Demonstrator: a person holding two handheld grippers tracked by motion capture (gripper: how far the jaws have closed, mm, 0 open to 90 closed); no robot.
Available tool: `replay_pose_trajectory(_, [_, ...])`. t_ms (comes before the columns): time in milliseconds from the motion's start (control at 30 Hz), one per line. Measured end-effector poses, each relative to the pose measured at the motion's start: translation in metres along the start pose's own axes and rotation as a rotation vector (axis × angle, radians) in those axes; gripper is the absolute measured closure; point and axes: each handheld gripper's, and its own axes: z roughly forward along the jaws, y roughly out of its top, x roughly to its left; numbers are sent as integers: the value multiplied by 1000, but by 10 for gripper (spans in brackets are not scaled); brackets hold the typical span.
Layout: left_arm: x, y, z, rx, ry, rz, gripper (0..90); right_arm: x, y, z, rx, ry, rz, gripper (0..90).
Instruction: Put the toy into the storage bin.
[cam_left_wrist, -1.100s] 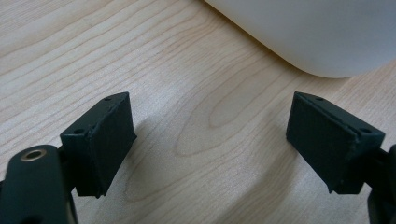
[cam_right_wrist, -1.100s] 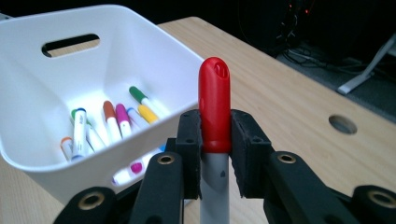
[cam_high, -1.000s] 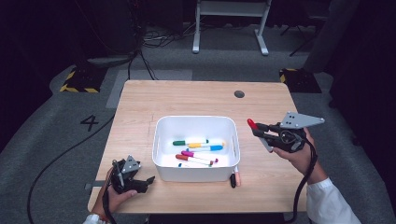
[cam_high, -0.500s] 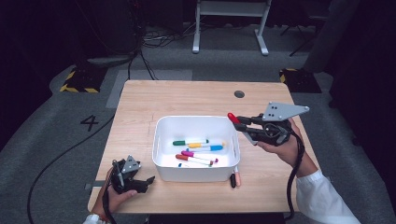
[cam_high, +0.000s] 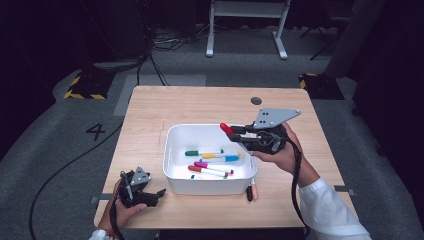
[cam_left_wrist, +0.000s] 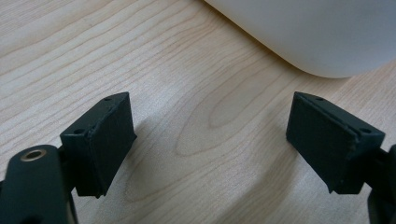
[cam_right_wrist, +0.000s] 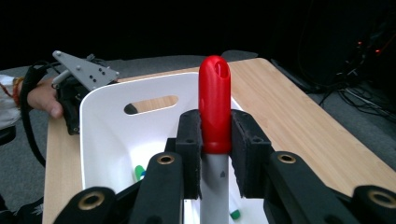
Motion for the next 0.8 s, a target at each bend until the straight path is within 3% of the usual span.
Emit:
replay_pose_trajectory(233, [0,0,0,0,2,0,153,8,0,19,38,34,-15,750])
replay_pose_trajectory(500, [0,0,0,0,0,0,153,19,-9,45,120,77,-40,750])
replay_pose_trajectory(533, [0,0,0,0,1,1,153,19,-12,52,155,86,-41,750])
replay_pose_trajectory(800, [0,0,0,-1,2,1,153,24,-23,71,281,144,-57,750])
